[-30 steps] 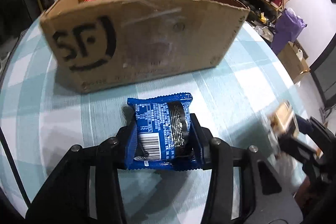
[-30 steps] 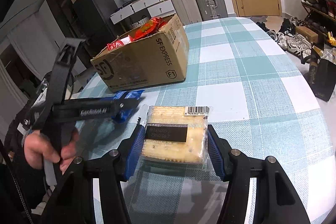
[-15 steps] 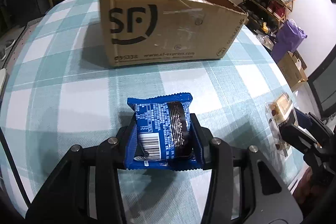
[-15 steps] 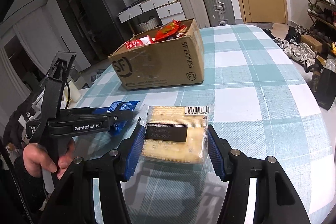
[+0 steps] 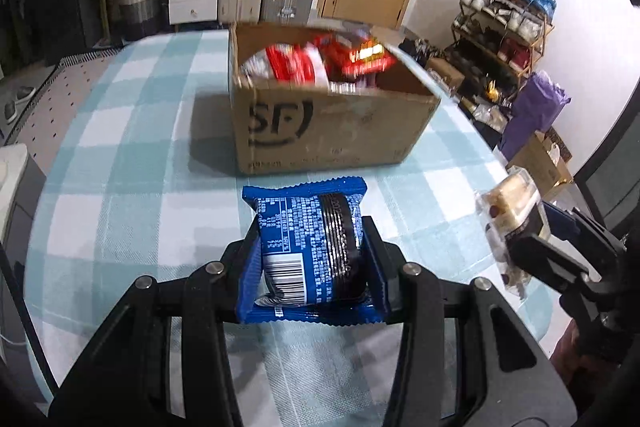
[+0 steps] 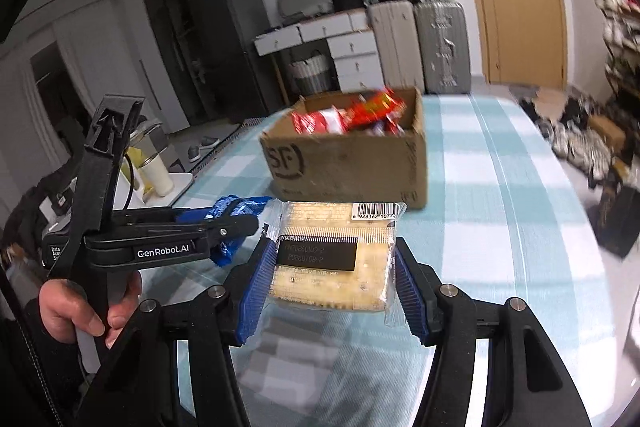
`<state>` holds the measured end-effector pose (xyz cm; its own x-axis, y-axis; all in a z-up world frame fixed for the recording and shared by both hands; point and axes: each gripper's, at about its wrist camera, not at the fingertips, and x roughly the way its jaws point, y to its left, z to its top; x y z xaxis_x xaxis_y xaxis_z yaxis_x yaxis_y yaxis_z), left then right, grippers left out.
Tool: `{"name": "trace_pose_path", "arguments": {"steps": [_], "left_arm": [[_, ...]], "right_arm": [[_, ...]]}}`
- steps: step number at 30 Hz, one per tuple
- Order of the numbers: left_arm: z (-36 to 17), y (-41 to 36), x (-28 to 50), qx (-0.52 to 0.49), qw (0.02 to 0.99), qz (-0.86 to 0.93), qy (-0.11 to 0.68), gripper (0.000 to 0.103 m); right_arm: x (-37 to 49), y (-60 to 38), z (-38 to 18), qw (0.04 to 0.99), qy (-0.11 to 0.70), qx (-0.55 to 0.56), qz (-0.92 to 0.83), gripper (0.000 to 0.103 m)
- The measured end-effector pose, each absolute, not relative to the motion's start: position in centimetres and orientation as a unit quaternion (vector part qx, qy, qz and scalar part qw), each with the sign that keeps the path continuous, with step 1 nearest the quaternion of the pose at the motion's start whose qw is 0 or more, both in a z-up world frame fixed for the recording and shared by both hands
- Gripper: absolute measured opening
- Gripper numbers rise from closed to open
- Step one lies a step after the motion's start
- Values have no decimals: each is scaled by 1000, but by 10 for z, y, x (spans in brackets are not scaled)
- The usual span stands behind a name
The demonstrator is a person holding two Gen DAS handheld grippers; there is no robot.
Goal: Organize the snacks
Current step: 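Carry both held packs over the cardboard box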
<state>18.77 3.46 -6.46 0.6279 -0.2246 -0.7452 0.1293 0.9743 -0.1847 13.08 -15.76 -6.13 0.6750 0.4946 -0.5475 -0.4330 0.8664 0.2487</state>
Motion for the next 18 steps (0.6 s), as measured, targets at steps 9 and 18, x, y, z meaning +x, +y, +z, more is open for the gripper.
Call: {"name": "trace_pose_path", "arguments": {"steps": [9,18], "left_arm": [[4,58,201,-49,919,-104,378,42],[51,66,232,-43,925,-106,363,42]], "right_arm": [[154,-141,-11,916,283,45,281,58],[203,-134,33,918,269,50,287,58]]}}
